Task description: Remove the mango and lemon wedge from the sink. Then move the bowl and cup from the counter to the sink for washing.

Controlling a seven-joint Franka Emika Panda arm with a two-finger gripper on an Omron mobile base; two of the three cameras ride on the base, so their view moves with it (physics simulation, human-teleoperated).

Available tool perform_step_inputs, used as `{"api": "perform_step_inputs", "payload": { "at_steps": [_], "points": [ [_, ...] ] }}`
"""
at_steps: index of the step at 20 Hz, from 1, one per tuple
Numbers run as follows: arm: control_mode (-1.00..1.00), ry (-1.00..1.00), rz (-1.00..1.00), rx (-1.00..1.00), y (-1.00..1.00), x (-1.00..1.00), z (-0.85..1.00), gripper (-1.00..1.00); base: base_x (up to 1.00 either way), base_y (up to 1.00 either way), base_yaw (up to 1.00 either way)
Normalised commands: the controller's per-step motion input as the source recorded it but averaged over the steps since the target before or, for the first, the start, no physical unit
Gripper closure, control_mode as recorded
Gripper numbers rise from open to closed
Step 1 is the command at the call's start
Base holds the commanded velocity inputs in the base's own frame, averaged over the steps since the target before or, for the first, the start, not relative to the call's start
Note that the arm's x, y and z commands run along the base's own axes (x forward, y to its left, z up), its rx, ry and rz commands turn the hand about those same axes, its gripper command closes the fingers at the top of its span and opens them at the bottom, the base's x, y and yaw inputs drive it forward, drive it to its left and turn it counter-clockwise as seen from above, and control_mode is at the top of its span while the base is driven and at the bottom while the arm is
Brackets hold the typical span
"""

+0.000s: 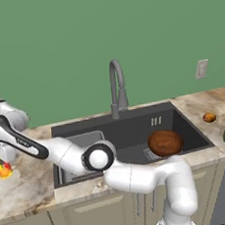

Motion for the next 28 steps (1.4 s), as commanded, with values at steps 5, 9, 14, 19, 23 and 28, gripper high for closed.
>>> {"api": "perform_step_inputs", "payload": {
  "at_steps": [5, 9, 14, 19, 23, 28],
  "points": [
    [-1.0, 0.09, -0.13, -0.08, -0.23, 0.0, 0.22, 1.0, 0.0, 0.0, 0.0],
    [-1.0, 0.08, -0.15, -0.05, -0.28, 0.0, 0.21, 1.0, 0.0, 0.0, 0.0],
    [-1.0, 0.0, -0.12, -0.05, -0.31, -0.01, 0.19, 1.0, 0.0, 0.0, 0.0],
    [-1.0, 0.0, -0.09, -0.02, -0.34, -0.1, 0.17, 1.0, 0.0, 0.0, 0.0],
    [-1.0, 0.0, -0.08, 0.0, -0.37, -0.16, 0.16, 1.0, 0.0, 0.0, 0.0],
    [-1.0, 0.0, -0.09, 0.0, -0.39, -0.13, 0.16, 1.0, 0.0, 0.0, 0.0]
  ]
}}
